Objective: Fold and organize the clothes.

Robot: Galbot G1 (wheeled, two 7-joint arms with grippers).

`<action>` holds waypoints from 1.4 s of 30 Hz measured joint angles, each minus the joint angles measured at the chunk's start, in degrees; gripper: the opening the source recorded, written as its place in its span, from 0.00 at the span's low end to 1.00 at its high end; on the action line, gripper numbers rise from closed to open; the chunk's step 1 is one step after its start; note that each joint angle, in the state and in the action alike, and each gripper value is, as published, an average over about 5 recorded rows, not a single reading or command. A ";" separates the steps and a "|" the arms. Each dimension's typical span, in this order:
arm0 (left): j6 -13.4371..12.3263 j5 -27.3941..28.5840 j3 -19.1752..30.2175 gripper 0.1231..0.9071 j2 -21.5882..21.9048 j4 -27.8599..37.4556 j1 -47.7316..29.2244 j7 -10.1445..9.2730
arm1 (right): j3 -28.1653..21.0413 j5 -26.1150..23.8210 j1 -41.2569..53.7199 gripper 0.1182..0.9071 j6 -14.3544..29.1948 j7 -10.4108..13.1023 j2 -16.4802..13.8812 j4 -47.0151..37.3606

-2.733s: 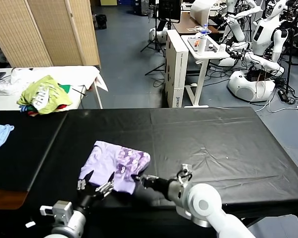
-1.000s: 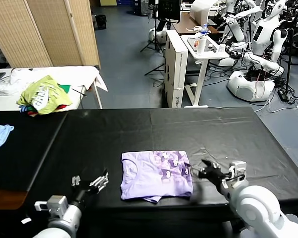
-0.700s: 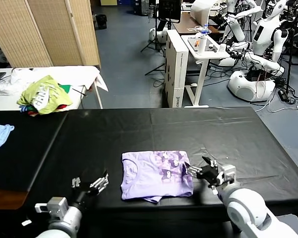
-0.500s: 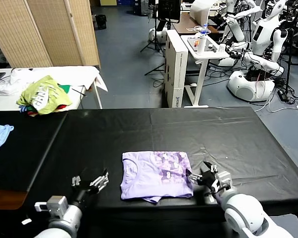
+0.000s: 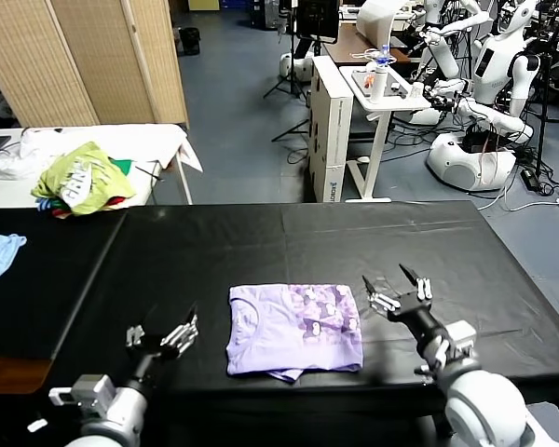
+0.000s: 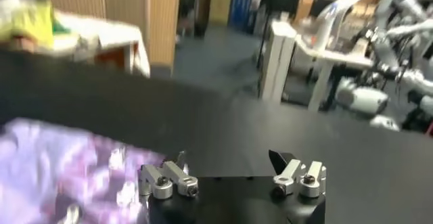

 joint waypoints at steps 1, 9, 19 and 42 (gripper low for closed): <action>-0.87 0.04 -0.02 1.00 0.22 0.08 0.37 0.00 | 0.43 -0.91 -1.29 1.00 1.13 -0.24 0.44 0.13; -4.63 1.75 -0.71 1.00 0.95 -0.25 4.30 0.32 | 3.52 -3.92 -10.43 1.00 6.89 -0.19 3.87 2.17; -5.34 2.27 -0.69 1.00 1.04 -3.03 10.58 -0.69 | 7.82 -7.63 -20.69 1.00 12.69 0.36 5.59 5.00; -4.81 2.34 -1.40 1.00 0.23 -5.94 18.64 -1.47 | 8.66 -6.10 -32.91 1.00 6.51 4.41 7.70 10.76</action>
